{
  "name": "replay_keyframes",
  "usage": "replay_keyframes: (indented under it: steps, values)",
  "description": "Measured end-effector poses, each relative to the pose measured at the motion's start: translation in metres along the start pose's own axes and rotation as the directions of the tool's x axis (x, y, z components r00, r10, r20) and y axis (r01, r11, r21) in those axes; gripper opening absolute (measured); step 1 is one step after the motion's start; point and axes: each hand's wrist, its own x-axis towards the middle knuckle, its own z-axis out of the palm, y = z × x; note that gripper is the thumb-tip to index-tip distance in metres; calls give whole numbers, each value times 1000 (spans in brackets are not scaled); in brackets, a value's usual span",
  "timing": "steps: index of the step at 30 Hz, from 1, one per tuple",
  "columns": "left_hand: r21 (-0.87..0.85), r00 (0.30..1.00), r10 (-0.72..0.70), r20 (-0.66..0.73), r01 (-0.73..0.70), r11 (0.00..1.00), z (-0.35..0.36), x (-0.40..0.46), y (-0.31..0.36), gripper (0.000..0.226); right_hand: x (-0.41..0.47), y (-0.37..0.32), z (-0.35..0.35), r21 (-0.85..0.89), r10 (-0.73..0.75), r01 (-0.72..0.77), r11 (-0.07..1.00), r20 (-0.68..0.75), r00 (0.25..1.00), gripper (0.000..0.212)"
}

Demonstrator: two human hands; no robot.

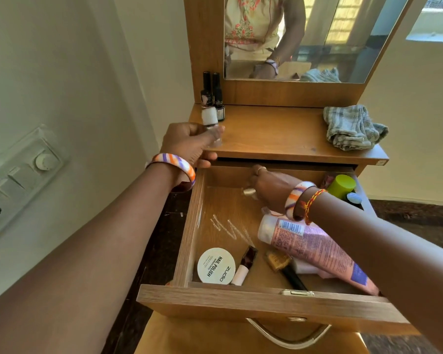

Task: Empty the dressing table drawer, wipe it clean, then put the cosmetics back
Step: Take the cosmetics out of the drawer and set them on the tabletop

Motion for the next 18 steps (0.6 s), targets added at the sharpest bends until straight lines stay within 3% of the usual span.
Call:
replay_keyframes:
  steps: [3, 5, 7, 12, 18]
  values:
    - [256, 972, 179, -154, -136, 957, -4, 15, 4, 35, -1, 0, -34, 355, 6, 67, 933, -199, 980, 31]
    - [343, 955, 227, -192, -152, 927, -5, 26, 7, 44, -2, 2, -57, 557, 135, 114, 823, -386, 913, 24]
    - [450, 949, 257, -184, -151, 880, -5, 35, 10, 47, 4, 5, -74, 719, 290, 152, 678, -453, 843, 17]
    - [512, 949, 281, -144, -171, 841, 0, 53, 11, 44, 46, 8, -89, 826, 502, 90, 557, -421, 756, 27]
    - [511, 939, 310, -148, -196, 837, 3, 66, 2, 37, 79, -1, -88, 809, 524, 42, 587, -419, 742, 30]
